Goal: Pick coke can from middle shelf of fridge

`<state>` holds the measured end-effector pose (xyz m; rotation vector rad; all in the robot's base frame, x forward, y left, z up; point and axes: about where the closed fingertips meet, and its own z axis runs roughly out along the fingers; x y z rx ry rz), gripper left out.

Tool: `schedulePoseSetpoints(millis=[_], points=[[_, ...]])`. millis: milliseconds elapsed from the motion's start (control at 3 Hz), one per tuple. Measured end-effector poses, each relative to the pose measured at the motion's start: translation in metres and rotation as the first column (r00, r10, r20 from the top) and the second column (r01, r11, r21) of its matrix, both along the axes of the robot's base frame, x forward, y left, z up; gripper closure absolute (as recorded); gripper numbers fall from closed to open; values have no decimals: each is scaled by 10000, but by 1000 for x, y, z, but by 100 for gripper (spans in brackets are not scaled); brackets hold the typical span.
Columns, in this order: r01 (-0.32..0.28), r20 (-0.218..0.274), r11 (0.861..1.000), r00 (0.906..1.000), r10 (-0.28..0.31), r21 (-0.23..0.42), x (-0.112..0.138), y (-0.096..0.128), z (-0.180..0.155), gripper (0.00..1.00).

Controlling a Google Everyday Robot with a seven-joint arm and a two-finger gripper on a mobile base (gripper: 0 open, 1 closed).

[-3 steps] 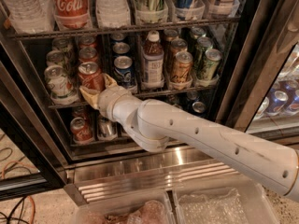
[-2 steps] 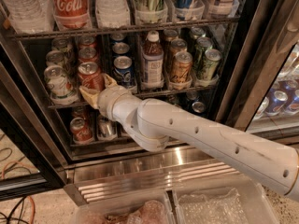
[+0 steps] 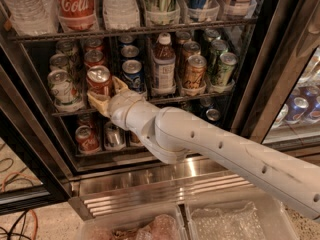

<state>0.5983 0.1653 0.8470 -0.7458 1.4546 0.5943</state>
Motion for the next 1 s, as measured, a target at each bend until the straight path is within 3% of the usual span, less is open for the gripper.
schedulePoseSetpoints(millis=[1000], points=[[-619,1022,9978,9927,640,-230,-18,-8,34,100]])
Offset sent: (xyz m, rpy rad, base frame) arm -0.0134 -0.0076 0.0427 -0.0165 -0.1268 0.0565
